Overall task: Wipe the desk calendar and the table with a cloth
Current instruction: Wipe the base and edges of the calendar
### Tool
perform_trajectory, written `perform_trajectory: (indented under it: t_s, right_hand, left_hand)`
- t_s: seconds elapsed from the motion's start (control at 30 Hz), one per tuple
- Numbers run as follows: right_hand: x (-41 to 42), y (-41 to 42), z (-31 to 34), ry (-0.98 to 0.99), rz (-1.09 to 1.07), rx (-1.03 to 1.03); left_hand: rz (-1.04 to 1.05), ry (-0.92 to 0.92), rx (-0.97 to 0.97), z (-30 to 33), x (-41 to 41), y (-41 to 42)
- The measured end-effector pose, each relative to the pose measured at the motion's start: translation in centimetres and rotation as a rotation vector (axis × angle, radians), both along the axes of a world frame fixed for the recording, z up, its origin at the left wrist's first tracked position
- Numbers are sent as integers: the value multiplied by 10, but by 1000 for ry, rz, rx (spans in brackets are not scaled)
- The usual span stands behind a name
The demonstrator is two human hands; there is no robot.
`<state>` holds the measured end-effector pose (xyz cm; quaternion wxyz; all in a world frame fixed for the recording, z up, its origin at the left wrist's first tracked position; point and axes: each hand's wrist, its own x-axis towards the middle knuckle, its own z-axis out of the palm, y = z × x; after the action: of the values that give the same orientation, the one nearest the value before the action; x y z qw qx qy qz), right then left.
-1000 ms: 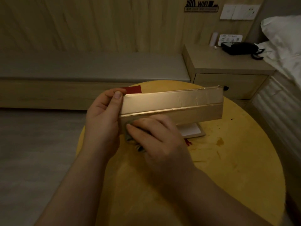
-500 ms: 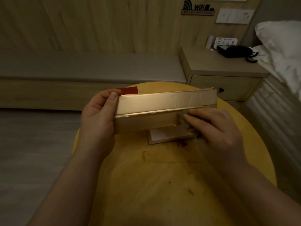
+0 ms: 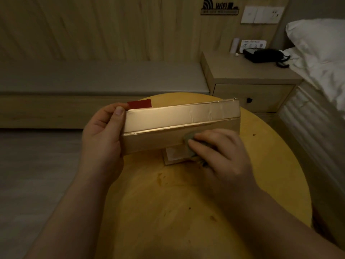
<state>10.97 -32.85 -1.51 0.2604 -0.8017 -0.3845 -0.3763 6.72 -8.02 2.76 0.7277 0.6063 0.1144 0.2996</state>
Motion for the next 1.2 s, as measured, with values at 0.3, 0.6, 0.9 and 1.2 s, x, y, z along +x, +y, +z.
perform_trajectory:
  t_s: [0.3, 0.6, 0.9, 1.2]
  right_hand:
    - [-37, 91, 10, 21, 160, 14]
    - [-4, 8, 7, -20, 5, -34]
    - [19, -67, 19, 71, -158, -64]
    - [91, -62, 95, 1709, -222, 728]
  left_hand:
    - [-17, -49, -11, 1, 0, -2]
    - [1, 10, 4, -1, -2, 2]
    - [7, 15, 17, 0, -2, 1]
    - [-4, 83, 40, -2, -10, 3]
